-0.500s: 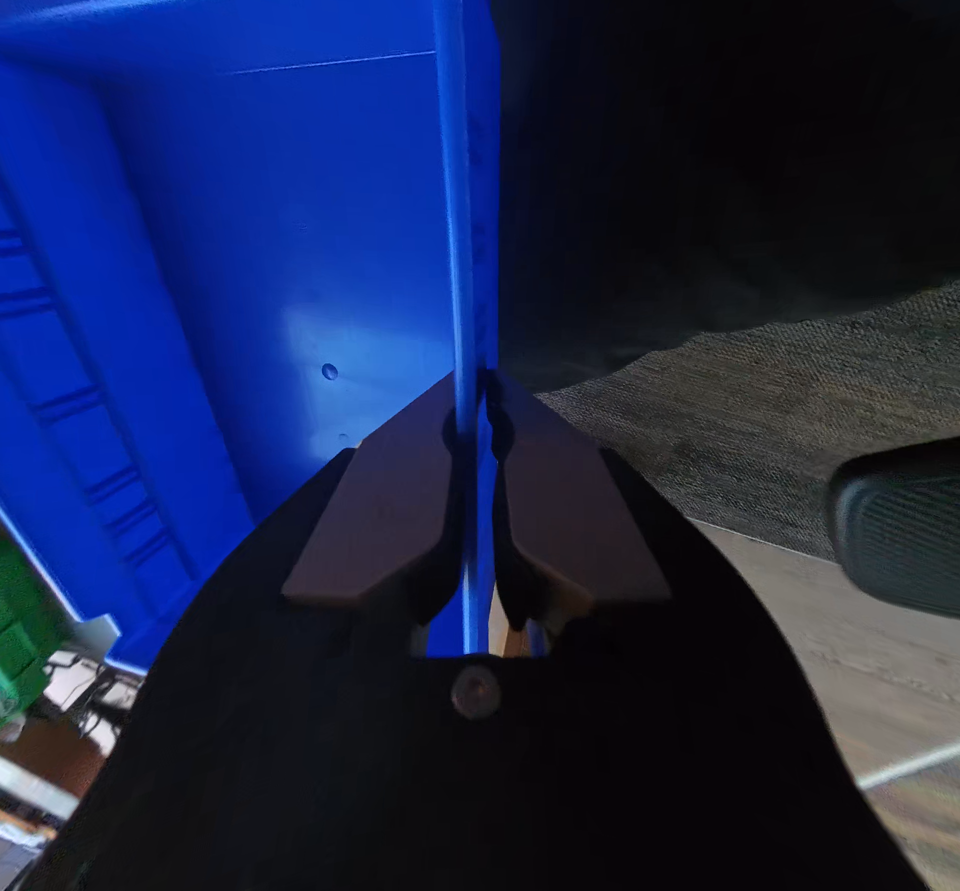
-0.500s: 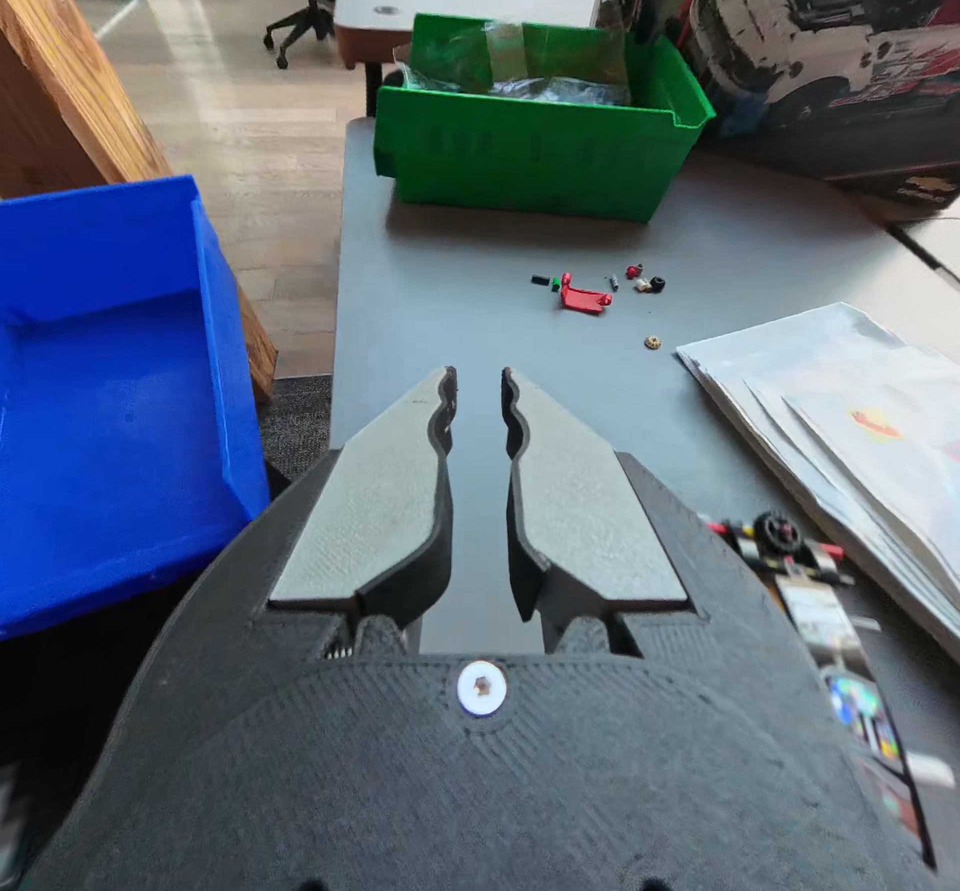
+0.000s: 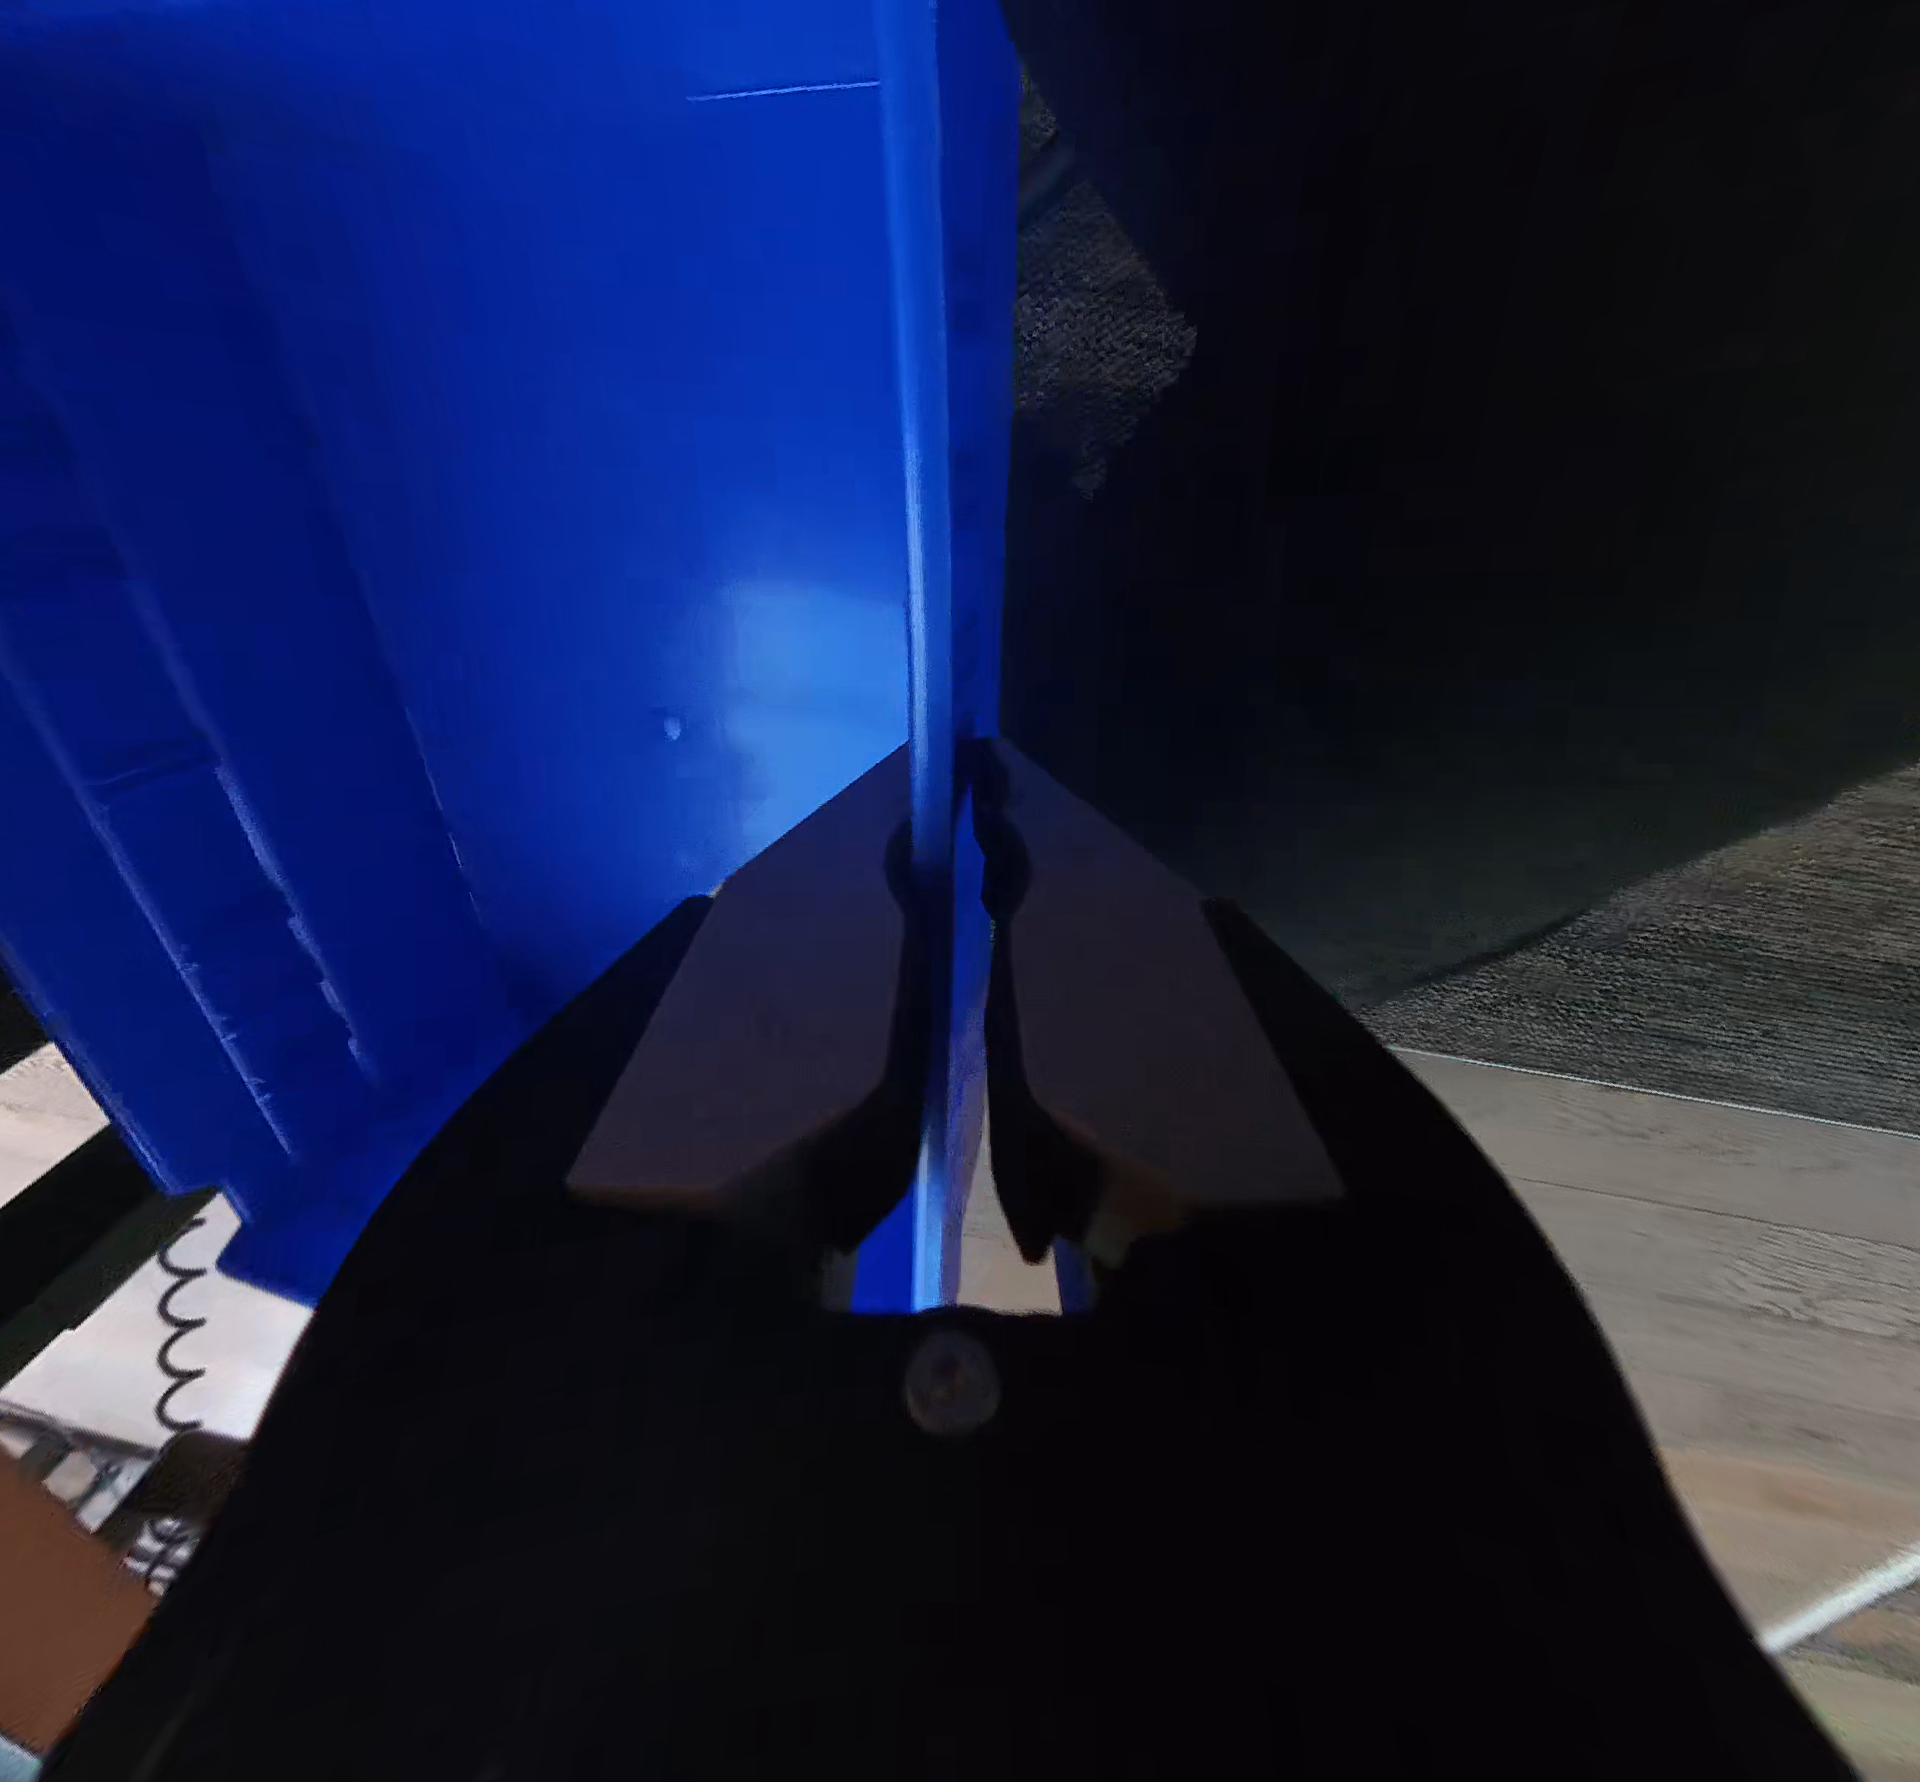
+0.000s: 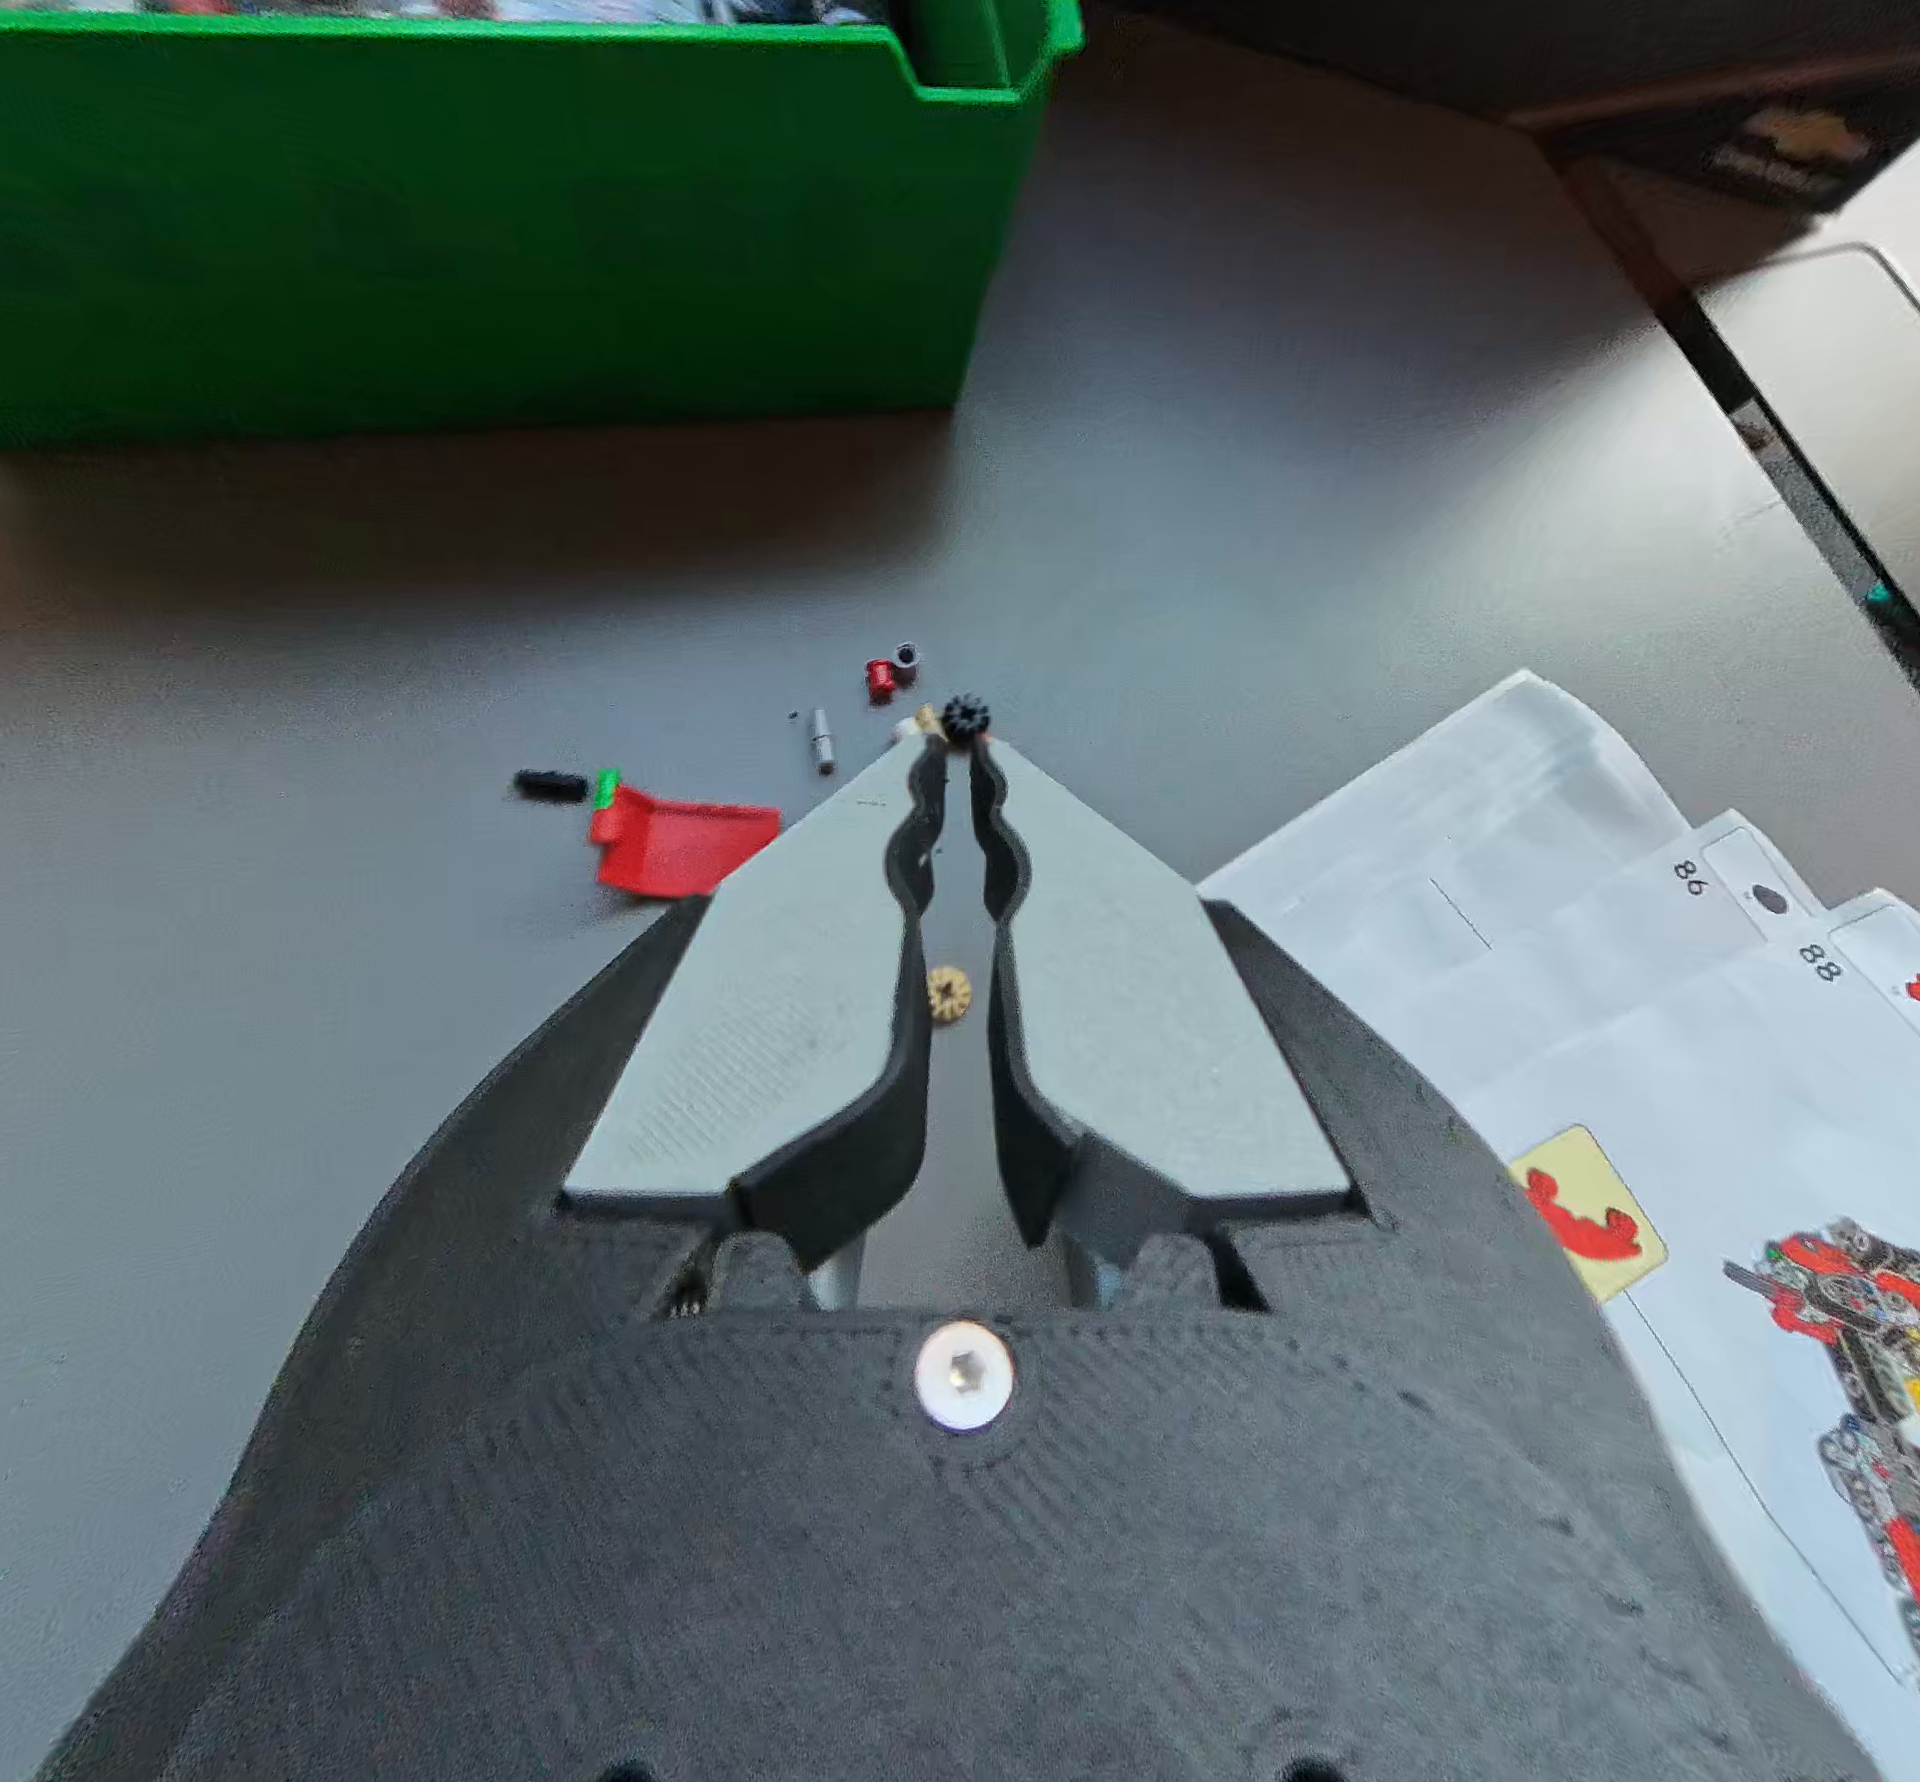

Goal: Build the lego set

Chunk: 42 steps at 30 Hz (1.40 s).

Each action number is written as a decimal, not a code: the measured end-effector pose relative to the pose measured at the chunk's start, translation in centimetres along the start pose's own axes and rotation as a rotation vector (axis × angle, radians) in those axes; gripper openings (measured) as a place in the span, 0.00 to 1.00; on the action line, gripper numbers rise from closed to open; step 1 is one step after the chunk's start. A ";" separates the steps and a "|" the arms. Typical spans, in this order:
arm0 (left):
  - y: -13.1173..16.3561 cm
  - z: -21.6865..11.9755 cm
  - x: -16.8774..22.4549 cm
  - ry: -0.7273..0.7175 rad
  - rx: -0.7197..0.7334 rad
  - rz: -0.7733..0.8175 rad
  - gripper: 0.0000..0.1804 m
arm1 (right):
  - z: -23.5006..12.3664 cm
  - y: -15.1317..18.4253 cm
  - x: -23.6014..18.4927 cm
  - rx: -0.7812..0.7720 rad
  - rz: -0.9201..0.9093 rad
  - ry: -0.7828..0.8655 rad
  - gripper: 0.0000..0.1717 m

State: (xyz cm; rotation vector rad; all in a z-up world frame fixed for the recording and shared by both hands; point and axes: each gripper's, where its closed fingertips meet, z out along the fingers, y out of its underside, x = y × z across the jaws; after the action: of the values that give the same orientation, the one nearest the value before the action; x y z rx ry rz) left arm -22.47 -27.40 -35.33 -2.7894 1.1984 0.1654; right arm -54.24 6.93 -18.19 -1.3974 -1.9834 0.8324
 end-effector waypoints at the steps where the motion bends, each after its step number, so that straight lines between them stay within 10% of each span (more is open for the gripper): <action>1: 0.0 0.5 -0.5 -0.010 -0.005 0.002 0.00 | 1.2 0.1 0.6 -0.023 0.027 0.018 0.00; 11: -1.2 0.6 -5.1 -0.133 0.010 -0.066 0.00 | 8.5 0.6 1.3 -0.109 0.345 -0.060 0.00; 23: -0.4 0.1 -6.7 -0.185 0.004 0.021 0.00 | 2.0 3.5 -13.1 -0.059 0.402 -0.517 0.00; 31: -0.2 0.2 -7.0 -0.199 0.009 0.028 0.00 | 0.8 1.3 -1.8 0.032 0.355 -0.156 0.01; 39: 0.4 0.3 -8.0 -0.189 0.015 0.051 0.00 | 2.0 4.3 -0.9 0.004 0.337 -0.048 0.00; 42: 0.8 0.2 -8.3 -0.176 0.015 0.088 0.00 | 2.5 2.3 -4.0 0.045 0.380 -0.237 0.00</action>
State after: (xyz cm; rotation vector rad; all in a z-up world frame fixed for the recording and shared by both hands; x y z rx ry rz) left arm -28.74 -22.01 -34.38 -2.6455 1.2734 0.3976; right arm -53.53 3.28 -21.94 -1.7470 -1.8767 1.2538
